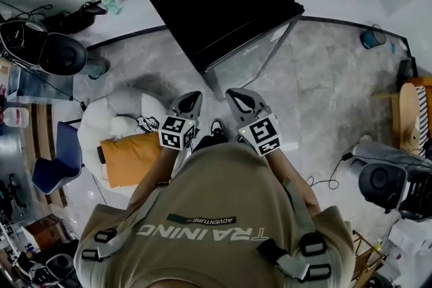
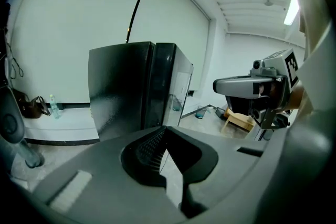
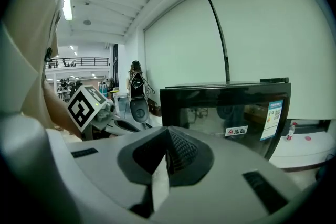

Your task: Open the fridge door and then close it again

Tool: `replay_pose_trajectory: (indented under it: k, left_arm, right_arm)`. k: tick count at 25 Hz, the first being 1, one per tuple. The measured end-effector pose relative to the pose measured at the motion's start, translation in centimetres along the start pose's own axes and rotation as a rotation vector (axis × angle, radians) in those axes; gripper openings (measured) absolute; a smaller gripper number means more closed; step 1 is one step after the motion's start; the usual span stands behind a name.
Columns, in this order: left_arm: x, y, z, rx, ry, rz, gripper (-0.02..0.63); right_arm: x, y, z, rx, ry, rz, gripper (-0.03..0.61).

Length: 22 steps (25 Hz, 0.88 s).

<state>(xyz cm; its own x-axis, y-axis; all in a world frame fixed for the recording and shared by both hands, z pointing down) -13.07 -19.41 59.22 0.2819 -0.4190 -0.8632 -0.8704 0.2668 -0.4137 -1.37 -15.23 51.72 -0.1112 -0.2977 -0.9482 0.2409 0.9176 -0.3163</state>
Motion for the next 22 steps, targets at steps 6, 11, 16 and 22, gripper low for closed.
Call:
replay_pose_trajectory:
  k: [6, 11, 16, 22]
  left_arm:
    - [-1.3, -2.2, -2.1, -0.079, -0.023, -0.06, 0.002]
    - [-2.4, -3.6, -2.8, -0.117, -0.048, -0.121, 0.002]
    - [-2.8, -4.4, -3.0, -0.144, -0.036, -0.17, 0.006]
    - [-2.5, -4.9, -2.8, -0.151, -0.064, -0.189, 0.037]
  right_arm:
    - [-0.5, -1.9, 0.0, -0.042, -0.117, -0.03, -0.005]
    - [-1.0, -2.1, 0.4, -0.095, -0.123, -0.041, -0.005]
    - [-0.9, -2.4, 0.4, -0.106, -0.07, -0.045, -0.005]
    - [-1.0, -2.4, 0.1, -0.101, -0.073, -0.049, -0.005]
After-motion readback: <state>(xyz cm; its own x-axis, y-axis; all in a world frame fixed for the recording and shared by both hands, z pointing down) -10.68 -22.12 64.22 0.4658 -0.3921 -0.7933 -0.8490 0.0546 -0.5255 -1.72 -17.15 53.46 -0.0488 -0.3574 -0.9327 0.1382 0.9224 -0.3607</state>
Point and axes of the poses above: the fingertips, and each gripper's own axes: y backward along the fingers, z to its right, x out of its top, the point moved 3 cm from there along y, backward along the fingers, and after that the axes turned 15 degrees about -x, right-handed, at the moved point
